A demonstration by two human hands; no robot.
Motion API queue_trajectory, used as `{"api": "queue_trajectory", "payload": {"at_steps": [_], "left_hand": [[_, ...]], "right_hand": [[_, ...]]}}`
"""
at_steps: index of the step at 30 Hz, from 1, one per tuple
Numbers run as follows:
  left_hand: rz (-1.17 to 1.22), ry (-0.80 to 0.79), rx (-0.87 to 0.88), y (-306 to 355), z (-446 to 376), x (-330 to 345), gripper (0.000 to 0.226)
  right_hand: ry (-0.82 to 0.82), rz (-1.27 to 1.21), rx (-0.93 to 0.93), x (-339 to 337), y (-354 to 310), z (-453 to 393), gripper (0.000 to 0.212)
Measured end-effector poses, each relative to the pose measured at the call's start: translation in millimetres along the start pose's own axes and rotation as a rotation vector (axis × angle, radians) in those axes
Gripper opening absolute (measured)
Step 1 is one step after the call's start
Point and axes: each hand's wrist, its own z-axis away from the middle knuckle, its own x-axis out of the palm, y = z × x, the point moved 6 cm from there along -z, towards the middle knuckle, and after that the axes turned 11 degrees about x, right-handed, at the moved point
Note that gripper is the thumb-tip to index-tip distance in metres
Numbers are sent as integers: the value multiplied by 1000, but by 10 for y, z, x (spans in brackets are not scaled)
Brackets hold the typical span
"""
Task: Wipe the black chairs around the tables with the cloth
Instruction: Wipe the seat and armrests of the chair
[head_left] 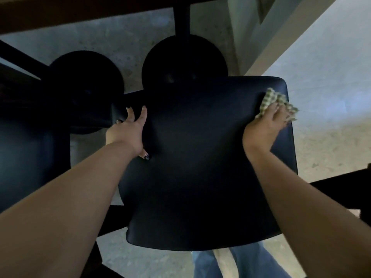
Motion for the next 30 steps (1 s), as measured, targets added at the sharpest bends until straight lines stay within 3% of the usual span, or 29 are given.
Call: {"api": "queue_trajectory", "payload": {"at_steps": [2, 8, 12, 15, 18, 24, 28, 30], "left_hand": [[-5, 5, 1, 2, 2, -6, 145], [-27, 18, 15, -21, 18, -1, 144], [-46, 48, 17, -34, 16, 11, 141], [-35, 46, 18, -31, 4, 19, 144], [-22, 45, 20, -34, 0, 21, 146], [-25, 54, 16, -28, -17, 32, 144], [-22, 51, 13, -28, -28, 24, 143], [-13, 44, 8, -32, -25, 25, 144]], "right_hand": [[-29, -40, -108, 192, -252, 323, 61], [-274, -41, -687, 768, -992, 1631, 66], [-406, 180, -1069, 901, -980, 1993, 58], [-463, 236, -1184, 803, -763, 1848, 64], [-411, 217, -1057, 527, -498, 1441, 56], [-158, 146, -367, -141, 384, 509, 64], [-55, 68, -59, -78, 345, 614, 61], [-42, 32, -12, 75, 142, 799, 61]]}}
